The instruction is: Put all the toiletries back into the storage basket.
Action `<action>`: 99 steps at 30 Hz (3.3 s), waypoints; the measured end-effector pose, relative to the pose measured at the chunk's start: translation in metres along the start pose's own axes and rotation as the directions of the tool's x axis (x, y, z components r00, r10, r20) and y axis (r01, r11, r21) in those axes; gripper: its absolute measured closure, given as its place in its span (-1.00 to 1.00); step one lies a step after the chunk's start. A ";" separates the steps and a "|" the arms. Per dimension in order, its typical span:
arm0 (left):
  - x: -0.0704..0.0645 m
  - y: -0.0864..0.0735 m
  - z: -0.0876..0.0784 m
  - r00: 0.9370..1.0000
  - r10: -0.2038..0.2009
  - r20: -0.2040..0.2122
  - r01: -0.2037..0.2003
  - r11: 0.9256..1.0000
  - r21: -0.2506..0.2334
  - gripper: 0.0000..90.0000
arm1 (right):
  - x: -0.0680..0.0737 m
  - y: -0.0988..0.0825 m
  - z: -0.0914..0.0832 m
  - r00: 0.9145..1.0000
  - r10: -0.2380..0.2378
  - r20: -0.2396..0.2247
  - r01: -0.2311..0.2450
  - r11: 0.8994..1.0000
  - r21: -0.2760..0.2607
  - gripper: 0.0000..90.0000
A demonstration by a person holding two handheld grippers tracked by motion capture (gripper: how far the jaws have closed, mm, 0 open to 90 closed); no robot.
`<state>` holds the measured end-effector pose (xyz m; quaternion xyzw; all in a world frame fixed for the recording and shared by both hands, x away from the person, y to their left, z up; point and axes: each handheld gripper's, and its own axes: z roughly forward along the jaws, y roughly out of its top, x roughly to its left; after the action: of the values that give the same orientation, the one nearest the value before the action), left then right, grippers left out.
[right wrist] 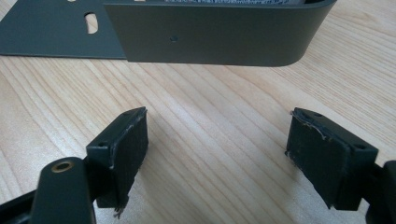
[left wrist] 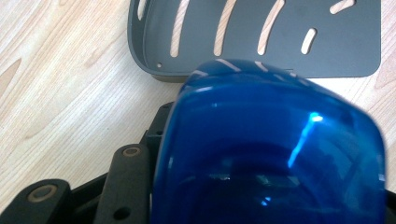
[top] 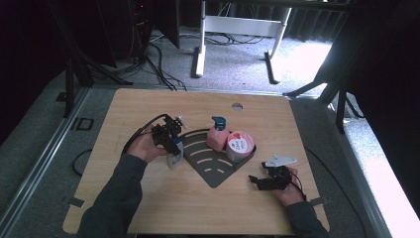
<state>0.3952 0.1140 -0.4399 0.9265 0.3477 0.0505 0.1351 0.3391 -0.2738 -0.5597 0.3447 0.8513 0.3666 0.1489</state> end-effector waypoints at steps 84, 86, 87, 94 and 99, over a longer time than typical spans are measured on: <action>-0.002 0.007 -0.037 0.998 -0.062 -0.033 0.058 0.992 -0.114 0.23 | 0.000 0.000 0.000 1.000 0.000 0.001 0.000 1.000 -0.001 -0.55; -0.001 0.010 -0.039 0.997 -0.066 -0.036 0.061 0.991 -0.122 0.23 | 0.000 0.000 0.000 1.000 0.000 0.001 0.000 1.000 -0.001 -0.55; -0.001 0.011 -0.039 0.997 -0.065 -0.038 0.060 0.990 -0.125 0.23 | 0.000 0.000 0.000 1.000 -0.001 0.001 0.001 1.000 -0.001 -0.55; -0.001 0.017 -0.039 0.997 -0.071 -0.034 0.066 0.989 -0.133 0.23 | 0.000 0.000 0.000 1.000 -0.001 0.001 0.001 1.000 -0.001 -0.55; -0.002 0.020 -0.036 0.997 -0.070 -0.035 0.065 0.989 -0.132 0.23 | 0.000 0.000 0.000 1.000 0.000 0.001 0.000 1.000 -0.001 -0.55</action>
<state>0.3997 0.1067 -0.3995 0.9021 0.3776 0.0870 0.1900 0.3392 -0.2738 -0.5598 0.3446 0.8510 0.3670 0.1494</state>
